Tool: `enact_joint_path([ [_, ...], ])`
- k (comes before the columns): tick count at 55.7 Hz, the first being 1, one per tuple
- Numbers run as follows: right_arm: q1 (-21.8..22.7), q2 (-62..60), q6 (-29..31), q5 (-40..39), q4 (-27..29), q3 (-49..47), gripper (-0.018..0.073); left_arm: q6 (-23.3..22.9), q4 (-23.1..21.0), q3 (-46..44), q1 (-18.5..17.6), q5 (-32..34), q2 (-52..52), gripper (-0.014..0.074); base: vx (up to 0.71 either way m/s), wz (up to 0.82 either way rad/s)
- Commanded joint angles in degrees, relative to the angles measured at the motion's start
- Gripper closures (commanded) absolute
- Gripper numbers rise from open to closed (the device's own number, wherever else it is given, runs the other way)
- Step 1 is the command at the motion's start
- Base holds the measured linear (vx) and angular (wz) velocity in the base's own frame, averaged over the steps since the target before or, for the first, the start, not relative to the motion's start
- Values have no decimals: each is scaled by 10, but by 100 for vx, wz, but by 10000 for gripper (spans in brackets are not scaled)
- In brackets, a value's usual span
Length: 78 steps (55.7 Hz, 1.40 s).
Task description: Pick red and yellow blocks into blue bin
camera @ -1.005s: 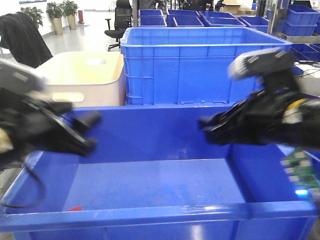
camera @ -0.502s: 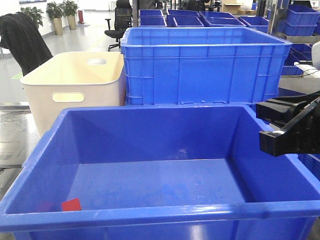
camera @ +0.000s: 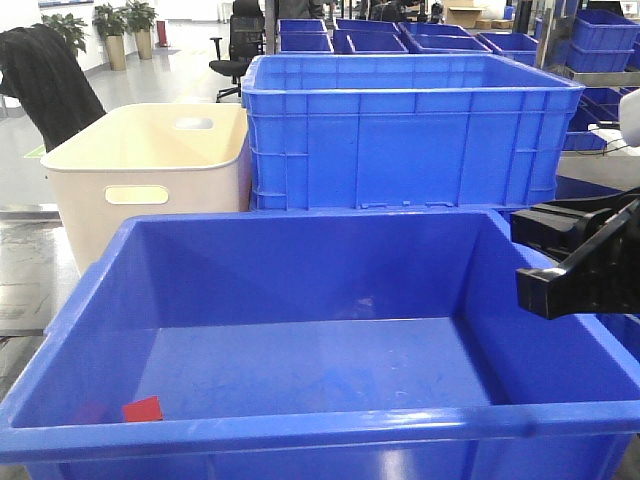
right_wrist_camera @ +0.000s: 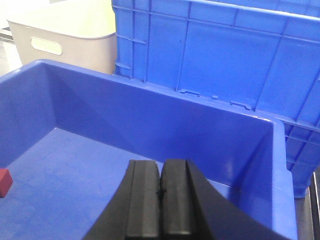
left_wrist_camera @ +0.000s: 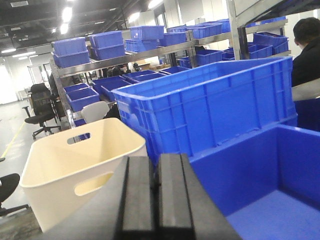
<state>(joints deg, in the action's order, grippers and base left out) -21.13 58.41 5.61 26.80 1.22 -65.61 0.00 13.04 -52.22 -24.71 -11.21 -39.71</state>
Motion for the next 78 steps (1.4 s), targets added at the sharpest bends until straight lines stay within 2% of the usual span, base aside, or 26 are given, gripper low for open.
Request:
enact_joint_path([
  [1, 3, -11, 3, -45, -5, -17, 571, -4, -20, 21, 23, 45, 46, 604, 0, 0],
  [13, 3, -11, 3, -44, -5, -17, 572, -12, -63, 183, 134, 23, 198, 604, 0, 0],
  [18, 3, -11, 3, -44, -5, -17, 572, -45, -64, 266, 174, 9, 256, 604, 0, 0],
  [24, 3, -11, 3, -44, -5, -17, 572, -71, -76, 360, 202, 8, 310, 604, 0, 0],
  [31, 3, -11, 3, -44, -5, -17, 572, -71, -78, 448, 210, 27, 358, 604, 0, 0],
  [42, 3, -11, 3, -44, -5, -17, 572, -71, -77, 564, 210, 112, 414, 604, 0, 0],
  [47, 3, -11, 3, -43, -5, -17, 572, -71, -76, 553, 210, 61, 411, 604, 0, 0],
  [78, 3, -11, 3, -43, -5, -17, 572, -70, -76, 553, 210, 48, 411, 603, 0, 0],
])
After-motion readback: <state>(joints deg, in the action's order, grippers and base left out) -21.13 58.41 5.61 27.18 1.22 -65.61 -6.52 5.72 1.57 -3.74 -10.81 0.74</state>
